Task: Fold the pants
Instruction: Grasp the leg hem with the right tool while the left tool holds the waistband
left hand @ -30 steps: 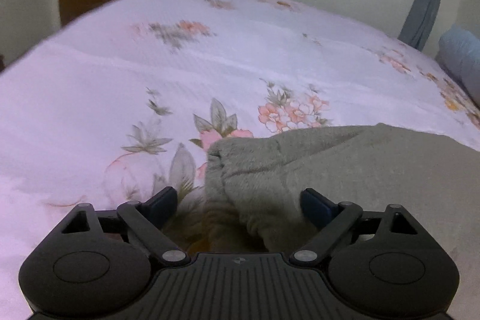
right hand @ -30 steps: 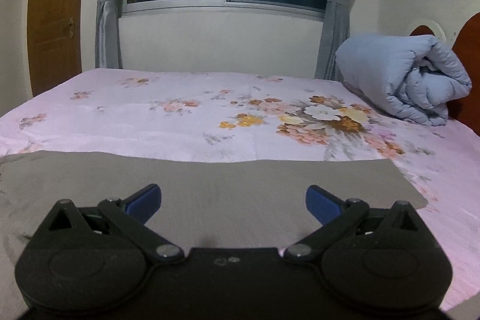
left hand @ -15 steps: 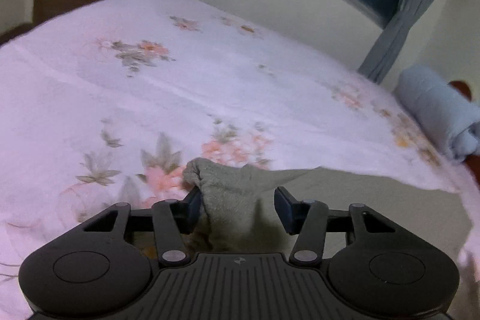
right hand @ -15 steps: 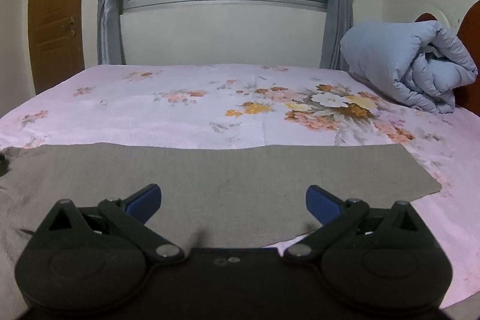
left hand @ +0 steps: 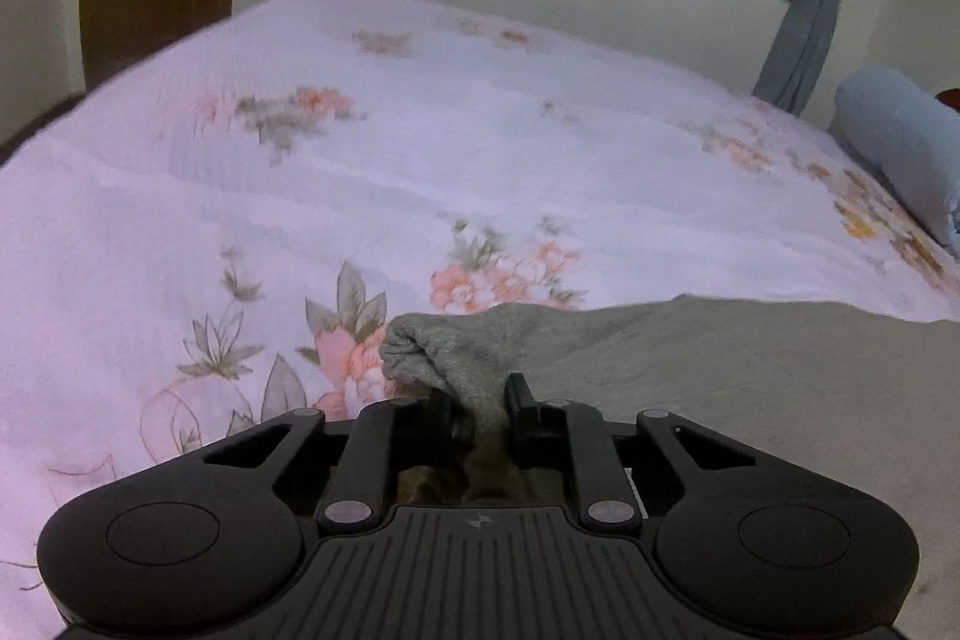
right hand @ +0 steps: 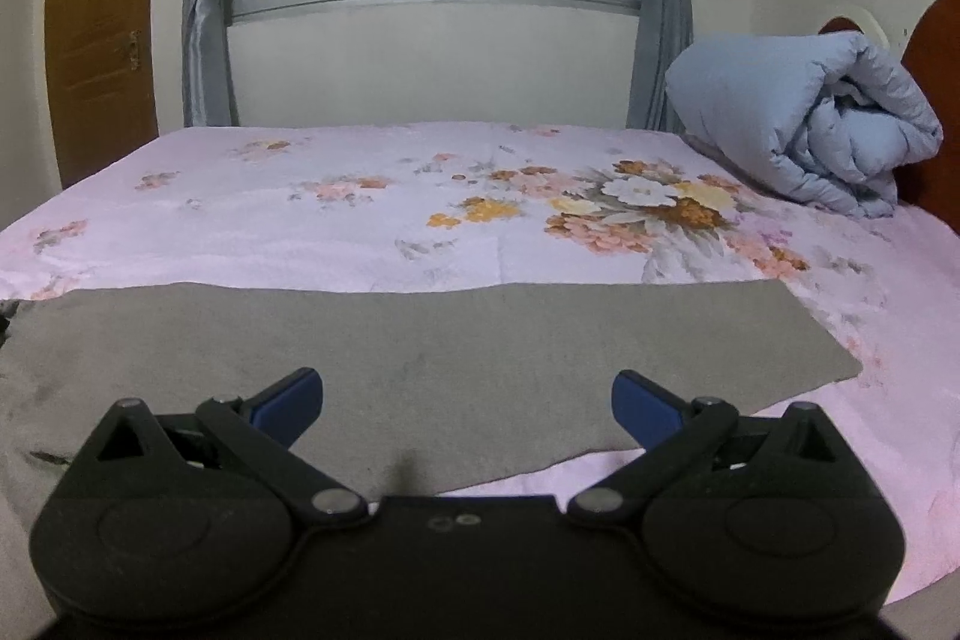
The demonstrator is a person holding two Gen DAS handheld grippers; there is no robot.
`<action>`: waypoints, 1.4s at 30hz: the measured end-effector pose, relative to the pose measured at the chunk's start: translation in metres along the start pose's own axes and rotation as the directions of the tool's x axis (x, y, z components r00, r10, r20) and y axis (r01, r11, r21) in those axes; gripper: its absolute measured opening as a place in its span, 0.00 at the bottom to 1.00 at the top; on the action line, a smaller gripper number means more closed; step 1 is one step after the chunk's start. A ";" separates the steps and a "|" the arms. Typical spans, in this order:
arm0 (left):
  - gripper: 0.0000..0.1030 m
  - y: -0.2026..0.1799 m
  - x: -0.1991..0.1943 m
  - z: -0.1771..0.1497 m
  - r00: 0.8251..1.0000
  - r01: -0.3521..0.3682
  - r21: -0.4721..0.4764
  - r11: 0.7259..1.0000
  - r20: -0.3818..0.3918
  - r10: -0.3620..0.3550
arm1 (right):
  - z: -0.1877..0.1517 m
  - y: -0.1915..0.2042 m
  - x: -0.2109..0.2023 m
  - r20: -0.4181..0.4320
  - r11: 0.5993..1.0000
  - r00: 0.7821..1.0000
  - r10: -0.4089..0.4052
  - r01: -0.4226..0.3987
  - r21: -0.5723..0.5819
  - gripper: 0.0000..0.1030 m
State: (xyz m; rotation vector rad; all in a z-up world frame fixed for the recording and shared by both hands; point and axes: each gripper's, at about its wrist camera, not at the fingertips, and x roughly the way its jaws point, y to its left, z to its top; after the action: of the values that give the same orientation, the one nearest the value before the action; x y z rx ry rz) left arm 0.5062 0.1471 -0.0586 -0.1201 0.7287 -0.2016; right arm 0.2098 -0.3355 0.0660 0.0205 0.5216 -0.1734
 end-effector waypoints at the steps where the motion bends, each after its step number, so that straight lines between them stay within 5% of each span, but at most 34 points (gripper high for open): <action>1: 0.16 -0.001 -0.006 -0.001 1.000 0.003 0.000 1.000 0.023 -0.003 | -0.001 0.000 0.001 0.000 1.000 1.000 0.003 -0.003 0.006 0.94; 7: 0.16 0.009 -0.046 -0.015 0.982 0.105 -0.095 0.990 0.170 -0.088 | 0.004 0.000 0.017 -0.016 0.999 0.999 0.030 -0.031 -0.039 0.94; 13: 0.16 0.018 -0.078 -0.022 0.955 0.202 -0.136 0.970 0.249 -0.163 | 0.028 0.002 0.068 -0.059 0.972 0.988 0.145 -0.153 -0.178 0.94; 18: 0.16 0.016 -0.102 -0.024 0.928 0.256 -0.093 0.962 0.303 -0.218 | 0.049 0.013 0.117 -0.115 0.912 0.957 0.268 -0.290 -0.290 0.69; 22: 0.16 0.021 -0.116 -0.028 0.906 0.306 -0.072 0.949 0.330 -0.267 | 0.059 0.031 0.145 -0.153 0.831 0.928 0.339 -0.371 -0.414 0.65; 27: 0.15 0.026 -0.124 -0.028 0.895 0.337 -0.041 0.941 0.326 -0.306 | 0.065 0.042 0.177 -0.254 0.760 0.900 0.354 -0.435 -0.482 0.46; 35: 0.15 0.030 -0.133 -0.026 0.888 0.364 -0.007 0.931 0.306 -0.345 | 0.064 0.050 0.179 -0.331 0.643 0.864 0.378 -0.503 -0.577 0.44; 37: 0.15 0.029 -0.131 -0.025 0.893 0.351 -0.007 0.936 0.302 -0.333 | 0.065 0.052 0.182 -0.346 0.633 0.866 0.361 -0.500 -0.590 0.32; 38: 0.15 0.028 -0.129 -0.026 0.899 0.337 -0.013 0.941 0.302 -0.318 | 0.065 0.052 0.184 -0.361 0.638 0.866 0.345 -0.499 -0.587 0.08; 42: 0.14 0.020 -0.124 -0.025 0.918 0.276 -0.051 0.960 0.309 -0.248 | 0.062 0.049 0.178 -0.322 0.669 0.879 0.352 -0.477 -0.571 0.00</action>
State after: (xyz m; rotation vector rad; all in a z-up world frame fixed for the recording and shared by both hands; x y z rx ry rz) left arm 0.4021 0.1934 -0.0007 -0.3324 0.4154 -0.3971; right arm 0.4004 -0.3191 0.0297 -0.5194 0.7303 0.4794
